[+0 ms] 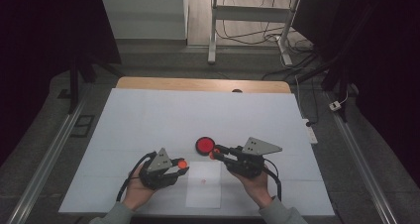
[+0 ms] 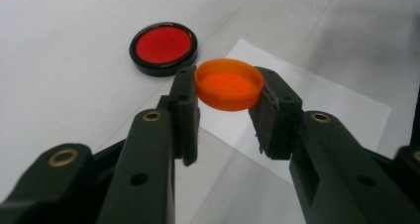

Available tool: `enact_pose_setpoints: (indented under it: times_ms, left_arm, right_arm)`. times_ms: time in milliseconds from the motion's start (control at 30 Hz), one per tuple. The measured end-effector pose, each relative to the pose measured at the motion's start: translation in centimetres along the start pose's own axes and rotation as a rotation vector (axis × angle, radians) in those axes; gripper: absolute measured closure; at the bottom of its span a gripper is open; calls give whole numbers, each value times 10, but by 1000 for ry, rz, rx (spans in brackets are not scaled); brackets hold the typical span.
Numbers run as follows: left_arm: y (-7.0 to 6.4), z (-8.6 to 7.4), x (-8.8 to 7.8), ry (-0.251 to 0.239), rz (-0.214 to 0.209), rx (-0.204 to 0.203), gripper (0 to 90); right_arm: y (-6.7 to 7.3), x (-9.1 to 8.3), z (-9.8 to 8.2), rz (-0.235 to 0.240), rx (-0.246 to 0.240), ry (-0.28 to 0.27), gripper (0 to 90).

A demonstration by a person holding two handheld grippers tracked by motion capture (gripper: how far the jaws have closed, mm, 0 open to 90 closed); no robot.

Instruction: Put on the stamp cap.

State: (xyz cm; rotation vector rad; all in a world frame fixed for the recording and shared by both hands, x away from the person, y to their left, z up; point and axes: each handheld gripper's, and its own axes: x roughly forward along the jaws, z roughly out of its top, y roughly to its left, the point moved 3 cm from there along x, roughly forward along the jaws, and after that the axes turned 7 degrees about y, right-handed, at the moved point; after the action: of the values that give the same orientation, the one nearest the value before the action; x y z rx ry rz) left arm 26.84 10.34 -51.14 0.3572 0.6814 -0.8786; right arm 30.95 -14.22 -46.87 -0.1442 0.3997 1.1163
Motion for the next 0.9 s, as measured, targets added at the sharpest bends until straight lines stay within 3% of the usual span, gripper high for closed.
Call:
enact_pose_setpoints:
  times_ms: [500, 900]
  left_arm:
    - [-9, 32, 14, 2, -34, 48, 644]
    - [-14, 35, 25, -1, -74, 49, 643]
  right_arm:
    - [0, -6, 4, -7, -3, -23, 724]
    - [-1, -6, 3, -7, 1, -23, 723]
